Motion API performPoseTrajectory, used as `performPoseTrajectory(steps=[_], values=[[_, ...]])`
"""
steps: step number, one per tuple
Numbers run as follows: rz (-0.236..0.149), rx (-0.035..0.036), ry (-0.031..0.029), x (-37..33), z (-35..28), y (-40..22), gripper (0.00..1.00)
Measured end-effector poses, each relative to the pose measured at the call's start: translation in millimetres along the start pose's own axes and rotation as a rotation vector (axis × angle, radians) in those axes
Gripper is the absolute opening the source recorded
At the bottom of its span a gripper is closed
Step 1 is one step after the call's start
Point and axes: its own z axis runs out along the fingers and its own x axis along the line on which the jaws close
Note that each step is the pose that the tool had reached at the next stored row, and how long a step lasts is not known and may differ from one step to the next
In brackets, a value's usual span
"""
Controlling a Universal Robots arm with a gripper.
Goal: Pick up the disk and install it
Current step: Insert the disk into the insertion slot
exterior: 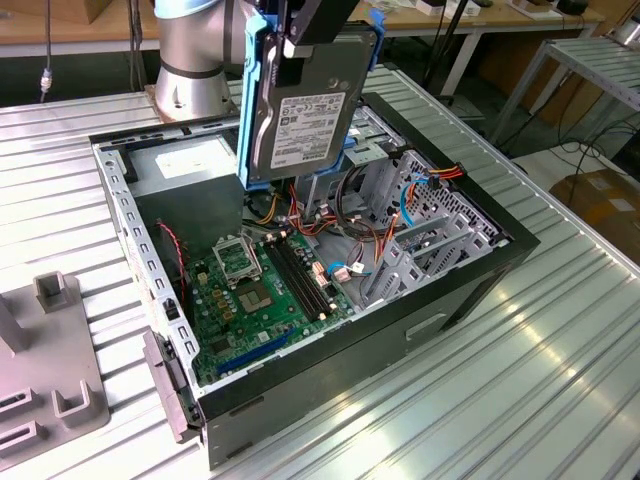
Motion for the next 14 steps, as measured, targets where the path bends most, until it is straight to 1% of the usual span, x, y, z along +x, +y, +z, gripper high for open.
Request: performPoseTrajectory(steps=[5, 9, 10, 12, 14], values=[[0.000, 0.0000, 0.0000, 0.0, 0.0, -8.5, 0.37], [0.000, 0.0000, -0.0001, -0.1, 0.1, -16.5, 0.37], [0.000, 0.0000, 0.0000, -0.2, 0.1, -21.4, 0.37], [0.000, -0.0001, 0.0000, -0.1, 0.1, -26.4, 0.37], [0.000, 0.0000, 0.0001, 0.2, 0.2, -28.9, 0.37]])
